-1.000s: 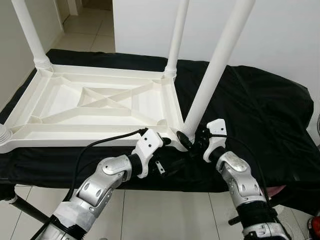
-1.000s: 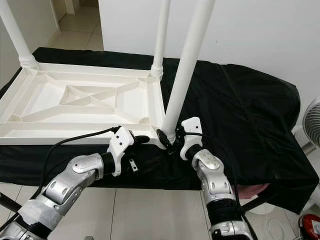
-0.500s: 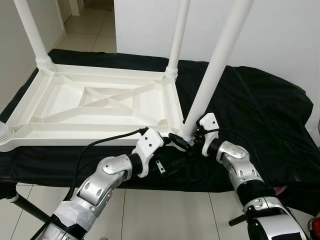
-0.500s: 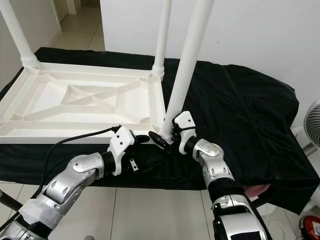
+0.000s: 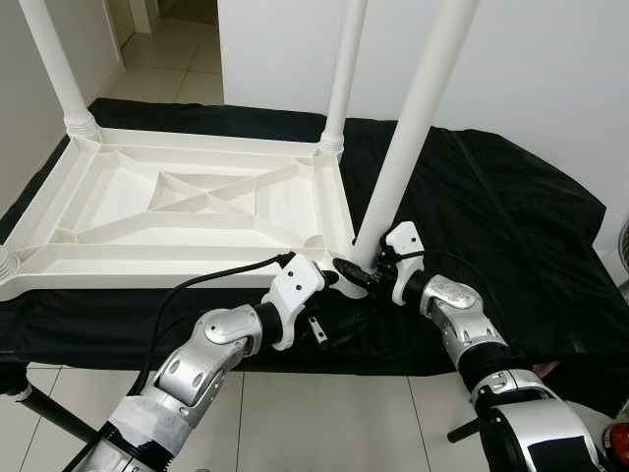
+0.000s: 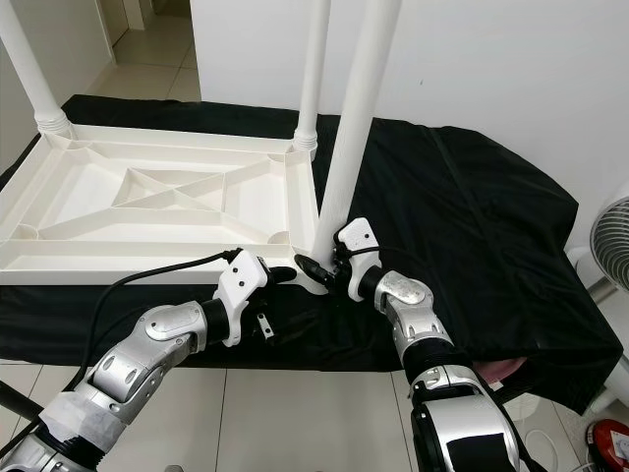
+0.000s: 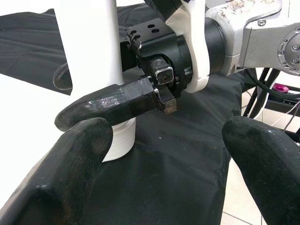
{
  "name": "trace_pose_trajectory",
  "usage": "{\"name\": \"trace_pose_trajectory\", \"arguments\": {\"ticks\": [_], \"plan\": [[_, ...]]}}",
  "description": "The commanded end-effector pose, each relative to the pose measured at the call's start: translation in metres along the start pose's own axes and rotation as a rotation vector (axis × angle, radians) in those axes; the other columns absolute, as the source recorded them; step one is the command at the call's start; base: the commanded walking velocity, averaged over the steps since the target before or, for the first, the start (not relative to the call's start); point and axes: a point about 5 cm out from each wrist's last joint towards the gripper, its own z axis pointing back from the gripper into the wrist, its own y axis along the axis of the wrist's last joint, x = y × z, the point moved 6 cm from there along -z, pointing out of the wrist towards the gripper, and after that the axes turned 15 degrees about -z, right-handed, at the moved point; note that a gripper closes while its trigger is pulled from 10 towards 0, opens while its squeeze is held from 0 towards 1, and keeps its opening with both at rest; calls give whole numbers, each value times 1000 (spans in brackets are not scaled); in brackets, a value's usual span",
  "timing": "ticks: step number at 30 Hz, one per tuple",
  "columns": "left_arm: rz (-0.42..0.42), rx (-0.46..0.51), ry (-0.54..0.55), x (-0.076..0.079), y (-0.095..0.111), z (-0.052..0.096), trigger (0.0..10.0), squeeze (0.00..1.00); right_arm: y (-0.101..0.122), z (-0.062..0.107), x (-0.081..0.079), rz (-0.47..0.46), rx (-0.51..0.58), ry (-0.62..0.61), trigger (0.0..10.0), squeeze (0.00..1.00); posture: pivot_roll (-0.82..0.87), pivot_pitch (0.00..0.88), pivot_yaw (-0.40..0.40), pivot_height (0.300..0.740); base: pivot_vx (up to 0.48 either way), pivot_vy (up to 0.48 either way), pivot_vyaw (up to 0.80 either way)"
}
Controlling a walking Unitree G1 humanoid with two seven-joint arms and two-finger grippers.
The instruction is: Building children table
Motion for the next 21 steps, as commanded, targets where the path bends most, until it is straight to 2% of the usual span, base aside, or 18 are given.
{"name": "trace_pose_trajectory", "arguments": {"ticks": [1,5,6,12,14,16,18,19,20,21], "plan": [[1,5,-55,9,-1,0,10000,0,-11,-1,-8,-12,-35,39,0,0,-22,0,-77,740,0,0,0],[2,5,-60,10,-1,-1,10000,0,-15,2,-6,-5,-36,26,0,0,-23,0,-79,740,0,0,0],[2,5,-60,10,-1,0,10000,0,-16,3,-4,-6,-35,8,10000,0,-23,0,-80,740,0,0,0],[4,4,-56,11,-2,1,10000,0,-30,6,13,20,-109,-174,10000,0,-27,0,-84,740,0,0,0],[4,4,-56,11,-2,1,10000,0,-30,6,13,20,-109,-174,10000,0,-27,0,-84,740,0,0,0],[5,4,-55,11,-2,1,10000,0,-27,6,13,-13,-72,-211,10000,0,-28,0,-86,740,0,0,0],[7,4,-53,11,-2,1,10000,0,-22,6,14,-96,-7,-303,10000,0,-29,0,-88,740,0,0,0],[7,4,-53,11,-2,1,10000,0,-22,6,14,-96,-7,-303,10000,0,-29,0,-88,740,0,0,0],[9,4,-52,11,-2,1,10000,0,-21,9,15,-179,49,-404,10000,0,-36,0,-85,740,0,0,0],[9,4,-52,11,-2,1,10000,0,-21,9,15,-179,49,-404,10000,0,-36,0,-85,740,0,0,0]]}}
